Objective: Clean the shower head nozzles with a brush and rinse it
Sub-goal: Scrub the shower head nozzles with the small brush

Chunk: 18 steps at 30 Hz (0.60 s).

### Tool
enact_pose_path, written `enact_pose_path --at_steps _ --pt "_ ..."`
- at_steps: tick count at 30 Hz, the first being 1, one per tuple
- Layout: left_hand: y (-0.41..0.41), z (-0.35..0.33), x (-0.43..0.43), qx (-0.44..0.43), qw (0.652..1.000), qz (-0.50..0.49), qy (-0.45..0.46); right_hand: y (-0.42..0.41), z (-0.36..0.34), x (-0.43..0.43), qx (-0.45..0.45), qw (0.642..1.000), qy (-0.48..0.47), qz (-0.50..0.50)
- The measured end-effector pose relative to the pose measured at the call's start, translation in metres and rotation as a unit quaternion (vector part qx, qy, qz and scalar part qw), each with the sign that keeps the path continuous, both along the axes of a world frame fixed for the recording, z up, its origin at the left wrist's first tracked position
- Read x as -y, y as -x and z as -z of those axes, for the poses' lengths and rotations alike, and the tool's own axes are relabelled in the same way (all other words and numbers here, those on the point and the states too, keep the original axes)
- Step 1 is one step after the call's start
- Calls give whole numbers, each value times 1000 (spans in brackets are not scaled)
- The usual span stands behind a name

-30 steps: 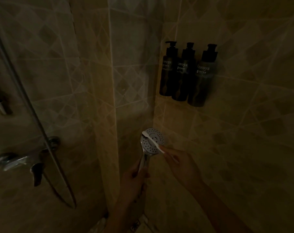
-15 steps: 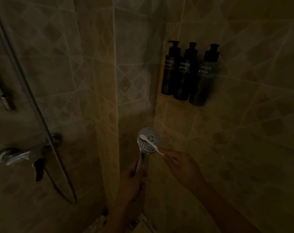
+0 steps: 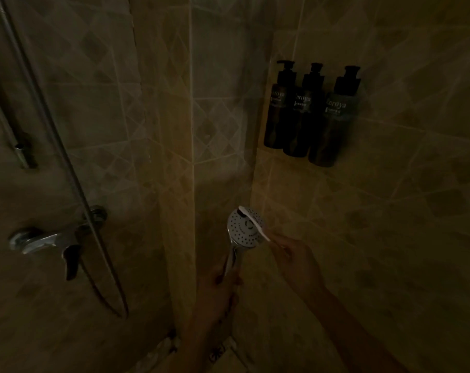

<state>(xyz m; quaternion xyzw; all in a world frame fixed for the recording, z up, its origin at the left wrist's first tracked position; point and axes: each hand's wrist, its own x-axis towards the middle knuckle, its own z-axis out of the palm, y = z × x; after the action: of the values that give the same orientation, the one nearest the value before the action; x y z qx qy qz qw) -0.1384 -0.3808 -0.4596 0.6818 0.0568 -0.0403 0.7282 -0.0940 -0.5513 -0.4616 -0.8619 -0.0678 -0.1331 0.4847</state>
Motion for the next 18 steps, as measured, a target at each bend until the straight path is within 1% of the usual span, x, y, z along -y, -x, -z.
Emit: enact_pose_path --at_steps 1,4,5,7,9,10,13,14,17,18 --pt "0 1 -1 -3 1000 0 -7 4 0 -2 1 1000 5 -12" --pt "0 1 -4 2 1000 7 -15 18 5 -10 4 997 64 -53" --pt "0 0 -5 2 1000 7 -11 18 5 -9 8 997 60 -49" --pt "-1 -2 -6 8 1000 14 -8 8 2 0 5 1000 9 -12" --pt "-2 -1 -6 15 1000 17 -17 3 -5 5 3 1000 -14 20" --pt "-2 -2 -6 15 1000 16 -14 4 -7 4 5 1000 -19 12" --pt "-2 -1 -6 12 1000 14 -1 15 0 -9 -15 997 -25 -69" --pt "-3 -1 -6 12 1000 12 2 14 3 -10 -12 997 -22 -72" --pt "-3 -1 -3 9 1000 12 5 -5 -3 -1 -8 999 -45 16" --pt "-2 -1 -2 9 1000 17 7 -10 -8 1 1 999 -42 29"
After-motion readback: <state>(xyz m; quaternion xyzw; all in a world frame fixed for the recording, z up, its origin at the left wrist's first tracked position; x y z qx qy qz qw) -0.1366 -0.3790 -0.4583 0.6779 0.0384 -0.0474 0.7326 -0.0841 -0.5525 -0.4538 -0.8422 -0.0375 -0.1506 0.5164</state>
